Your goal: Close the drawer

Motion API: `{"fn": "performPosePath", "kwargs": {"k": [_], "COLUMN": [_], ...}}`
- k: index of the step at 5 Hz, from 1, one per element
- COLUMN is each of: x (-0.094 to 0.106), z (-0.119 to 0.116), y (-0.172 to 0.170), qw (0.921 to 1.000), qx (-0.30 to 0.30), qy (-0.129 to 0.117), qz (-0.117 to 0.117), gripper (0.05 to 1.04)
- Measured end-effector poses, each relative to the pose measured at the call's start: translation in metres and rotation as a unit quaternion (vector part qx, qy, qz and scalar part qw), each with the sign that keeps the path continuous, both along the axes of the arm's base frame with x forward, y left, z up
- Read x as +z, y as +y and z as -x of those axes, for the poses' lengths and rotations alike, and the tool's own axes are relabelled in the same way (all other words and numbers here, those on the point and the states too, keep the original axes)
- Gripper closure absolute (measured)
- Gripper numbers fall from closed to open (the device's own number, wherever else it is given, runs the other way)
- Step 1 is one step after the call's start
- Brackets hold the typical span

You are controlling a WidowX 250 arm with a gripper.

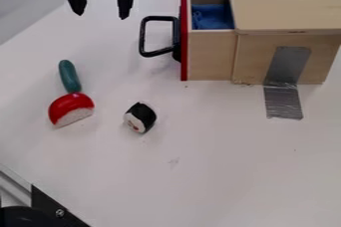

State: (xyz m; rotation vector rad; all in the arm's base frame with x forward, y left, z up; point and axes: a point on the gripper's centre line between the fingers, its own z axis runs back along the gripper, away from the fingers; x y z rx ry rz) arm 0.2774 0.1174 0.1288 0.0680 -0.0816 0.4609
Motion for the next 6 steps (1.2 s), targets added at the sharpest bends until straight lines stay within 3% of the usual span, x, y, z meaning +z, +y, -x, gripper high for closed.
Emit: {"fn": "performPosePath", "kwargs": {"k": [1,2,4,6], "x": [-0.008,-0.033,-0.067,-0.095], "z": [0.002,-0.014,-0.047,-0.07], "y": [0.0,0.009,0.029,0.043], "qw": [0.9999,0.9993,0.9972,0.996], "qx": [0.002,0.026,0.063,0.073], "qy": [0.013,0.028,0.033,0.039], "qz": [0.006,0.003,-0.023,-0.035], "gripper": [0.087,0.087,0.087,0.087]}}
